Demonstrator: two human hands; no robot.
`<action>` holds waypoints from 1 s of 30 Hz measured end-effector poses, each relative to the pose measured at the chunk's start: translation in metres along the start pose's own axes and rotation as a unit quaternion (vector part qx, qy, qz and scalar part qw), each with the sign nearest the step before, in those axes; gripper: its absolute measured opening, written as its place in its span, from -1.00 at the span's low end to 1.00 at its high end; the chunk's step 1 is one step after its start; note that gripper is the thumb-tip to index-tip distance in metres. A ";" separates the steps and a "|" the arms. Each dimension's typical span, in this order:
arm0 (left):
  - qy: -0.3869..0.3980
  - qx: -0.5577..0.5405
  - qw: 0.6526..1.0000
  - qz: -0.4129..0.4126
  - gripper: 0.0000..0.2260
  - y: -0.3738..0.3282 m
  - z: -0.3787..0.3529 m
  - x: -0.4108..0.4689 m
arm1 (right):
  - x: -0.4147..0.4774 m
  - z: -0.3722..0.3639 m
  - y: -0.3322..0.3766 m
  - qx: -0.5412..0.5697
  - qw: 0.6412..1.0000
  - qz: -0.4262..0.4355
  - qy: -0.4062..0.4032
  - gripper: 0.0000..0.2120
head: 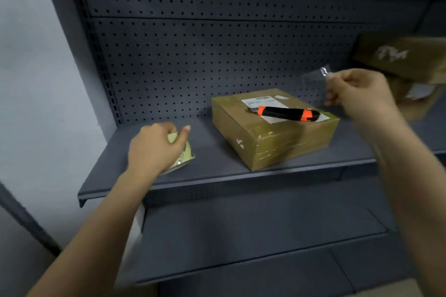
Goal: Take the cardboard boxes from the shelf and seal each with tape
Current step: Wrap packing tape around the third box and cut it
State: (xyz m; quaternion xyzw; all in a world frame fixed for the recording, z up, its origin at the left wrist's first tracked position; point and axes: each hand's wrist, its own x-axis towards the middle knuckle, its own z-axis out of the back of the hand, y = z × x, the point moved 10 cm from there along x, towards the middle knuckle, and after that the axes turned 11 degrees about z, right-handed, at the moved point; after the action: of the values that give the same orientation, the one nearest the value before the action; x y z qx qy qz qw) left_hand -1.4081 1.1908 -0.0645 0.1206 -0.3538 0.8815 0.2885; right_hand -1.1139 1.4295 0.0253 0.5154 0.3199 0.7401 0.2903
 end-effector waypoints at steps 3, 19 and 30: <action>0.012 -0.062 0.998 -0.023 -0.54 -0.014 0.001 0.008 | -0.010 -0.034 0.010 -0.008 0.997 0.017 0.069 -0.83; 0.007 -0.120 0.990 -0.070 -0.58 -0.032 -0.034 0.007 | -0.041 -0.115 -0.038 -0.011 0.977 -0.090 0.191 -0.74; 0.002 0.042 0.984 -0.171 -0.63 -0.033 -0.071 0.005 | -0.037 -0.111 -0.040 -0.023 0.980 -0.088 0.177 -0.77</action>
State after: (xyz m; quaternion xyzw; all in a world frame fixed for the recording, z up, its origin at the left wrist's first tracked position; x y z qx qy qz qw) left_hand -1.3931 1.2608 -0.0954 0.1891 -0.2901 0.8336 0.4303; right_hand -1.2037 1.4069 -0.0561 0.3394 0.3934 0.7981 0.3051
